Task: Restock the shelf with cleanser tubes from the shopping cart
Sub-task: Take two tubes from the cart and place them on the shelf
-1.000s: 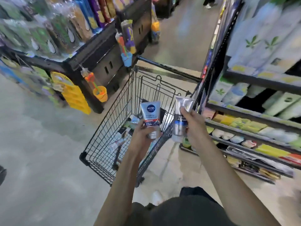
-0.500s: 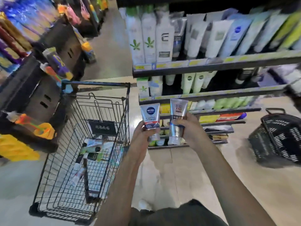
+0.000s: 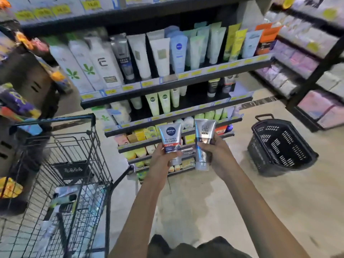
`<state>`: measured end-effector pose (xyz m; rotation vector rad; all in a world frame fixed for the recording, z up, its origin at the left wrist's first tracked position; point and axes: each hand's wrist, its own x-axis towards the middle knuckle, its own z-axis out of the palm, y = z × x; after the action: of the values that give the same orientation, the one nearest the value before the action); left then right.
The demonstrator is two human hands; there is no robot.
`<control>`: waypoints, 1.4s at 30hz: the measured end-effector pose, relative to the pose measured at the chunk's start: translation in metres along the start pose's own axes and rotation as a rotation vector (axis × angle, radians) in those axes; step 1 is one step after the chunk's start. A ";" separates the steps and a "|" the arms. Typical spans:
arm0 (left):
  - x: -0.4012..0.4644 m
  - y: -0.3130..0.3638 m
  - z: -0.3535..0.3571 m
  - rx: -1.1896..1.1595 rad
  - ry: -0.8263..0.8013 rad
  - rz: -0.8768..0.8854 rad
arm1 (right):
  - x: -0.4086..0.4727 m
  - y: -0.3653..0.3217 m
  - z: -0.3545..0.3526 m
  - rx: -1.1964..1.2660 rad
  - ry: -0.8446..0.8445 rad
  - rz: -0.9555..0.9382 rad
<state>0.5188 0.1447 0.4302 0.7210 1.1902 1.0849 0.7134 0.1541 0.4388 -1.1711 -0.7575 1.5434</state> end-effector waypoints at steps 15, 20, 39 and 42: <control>0.084 -0.037 0.167 0.128 -0.103 -0.002 | 0.042 -0.057 -0.146 -0.021 0.199 -0.044; 0.129 -0.040 0.226 0.135 -0.114 -0.012 | 0.081 -0.085 -0.191 -0.056 0.246 -0.038; 0.243 -0.040 0.392 0.221 0.088 0.031 | 0.215 -0.185 -0.320 -0.242 0.124 0.073; 0.262 -0.043 0.419 0.265 0.250 0.017 | 0.233 -0.200 -0.339 -0.276 0.084 0.107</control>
<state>0.9348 0.4129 0.4051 0.8161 1.5643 1.0646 1.0965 0.4042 0.4342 -1.4909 -0.8836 1.4986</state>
